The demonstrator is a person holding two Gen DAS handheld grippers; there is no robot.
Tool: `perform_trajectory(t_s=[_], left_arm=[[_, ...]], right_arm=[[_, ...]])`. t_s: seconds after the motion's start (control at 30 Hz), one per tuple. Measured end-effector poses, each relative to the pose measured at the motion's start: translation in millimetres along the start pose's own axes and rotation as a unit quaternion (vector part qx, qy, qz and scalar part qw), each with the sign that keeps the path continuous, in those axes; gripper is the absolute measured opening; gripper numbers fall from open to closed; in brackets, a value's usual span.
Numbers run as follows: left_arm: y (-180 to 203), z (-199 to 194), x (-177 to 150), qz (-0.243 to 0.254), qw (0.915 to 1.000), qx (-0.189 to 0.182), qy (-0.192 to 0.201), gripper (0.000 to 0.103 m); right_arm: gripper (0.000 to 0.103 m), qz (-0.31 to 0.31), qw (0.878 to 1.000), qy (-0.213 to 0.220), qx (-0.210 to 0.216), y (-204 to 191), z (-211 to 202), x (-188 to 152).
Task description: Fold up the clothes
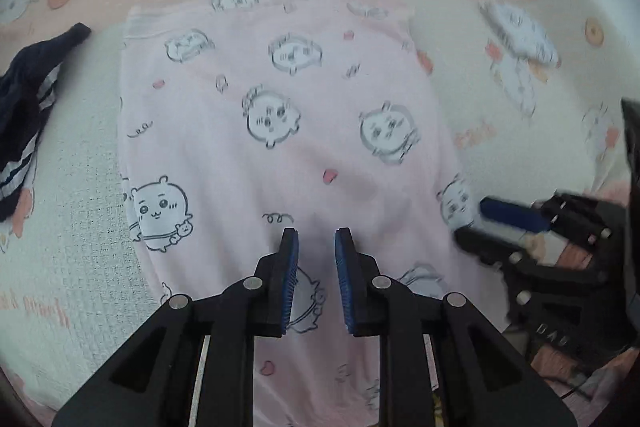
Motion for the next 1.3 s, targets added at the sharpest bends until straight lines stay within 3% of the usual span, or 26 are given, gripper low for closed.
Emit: perform_trajectory(t_s=[0.07, 0.2, 0.23, 0.3, 0.4, 0.5, 0.57, 0.63, 0.73, 0.83, 0.9, 0.97, 1.1, 1.13, 1.2, 1.3], left_arm=[[-15.8, -5.7, -12.8, 0.008, 0.9999, -0.011, -0.005, 0.02], [-54.0, -21.9, -30.1, -0.033, 0.9986, -0.022, -0.035, 0.022], [-50.6, -27.8, -27.0, -0.029, 0.9991, -0.024, -0.02, 0.025], [-32.8, -38.9, -17.3, -0.001, 0.9993, -0.027, 0.024, 0.051], [0.9, -39.8, -5.8, 0.044, 0.9963, -0.024, 0.069, 0.051], [20.7, -1.8, -9.0, 0.08, 0.9966, 0.017, 0.011, 0.051], [18.5, -0.9, -22.4, 0.091, 0.9955, 0.026, 0.003, 0.053], [7.8, -8.8, -37.5, 0.1, 0.9941, 0.033, -0.025, 0.055], [-17.0, -21.1, -58.4, 0.097, 0.9912, 0.055, -0.071, 0.06], [-26.3, -43.5, -54.0, 0.05, 0.9976, 0.021, -0.045, 0.06], [-14.4, -53.0, -43.8, 0.037, 0.9993, -0.008, -0.007, 0.06], [-1.4, -45.0, -39.9, 0.038, 0.9992, -0.01, -0.011, 0.06], [4.5, -21.5, -61.5, 0.08, 0.9933, 0.035, -0.075, 0.061], [2.1, -26.4, -65.6, 0.088, 0.9929, 0.031, -0.074, 0.061], [-6.6, -39.6, -67.4, 0.086, 0.9934, 0.02, -0.072, 0.061], [-18.3, -57.2, -58.3, 0.075, 0.9953, 0.02, -0.058, 0.061]], right_arm=[[0.033, 0.006, 1.0, -0.024, -0.004, 12.0, 5.3, -8.7], [0.035, 0.024, 0.999, -0.039, -0.027, 34.5, -5.7, -18.0], [0.036, 0.028, 0.998, -0.034, -0.037, 39.5, -9.2, -18.6], [0.036, 0.043, 0.999, -0.013, -0.02, 39.3, -14.7, -8.9], [0.036, 0.042, 0.998, 0.03, 0.031, 20.4, -20.5, 14.9], [0.037, -0.003, 0.998, 0.039, 0.052, -7.3, -8.6, 21.3], [0.038, -0.039, 0.999, -0.002, 0.019, -13.0, 13.8, 4.1], [0.038, -0.074, 0.997, 0.0, -0.006, -14.0, 10.5, -9.1], [0.047, -0.06, 0.997, -0.037, -0.033, 3.5, 0.8, -24.0], [0.047, -0.044, 0.997, -0.037, -0.058, 15.9, -4.1, -29.0], [0.047, -0.036, 0.999, 0.008, -0.005, 0.0, -16.2, -15.4], [0.047, -0.038, 0.997, 0.043, 0.049, -19.6, -25.4, -3.5], [0.047, -0.078, 0.996, -0.019, 0.027, -32.1, -0.1, -24.7], [0.047, -0.082, 0.996, -0.031, 0.016, -28.1, 3.3, -34.1], [0.047, -0.05, 0.997, -0.056, 0.034, -14.6, -6.0, -42.7], [0.047, -0.022, 0.998, -0.048, 0.028, 6.0, -23.6, -48.7]])
Point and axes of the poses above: each gripper's, at about its wrist camera, not at the fingertips, and z roughly the way its jaws point, y to its right, x to its top, the point moved 4 cm from there along z, roughly the way its jaws point
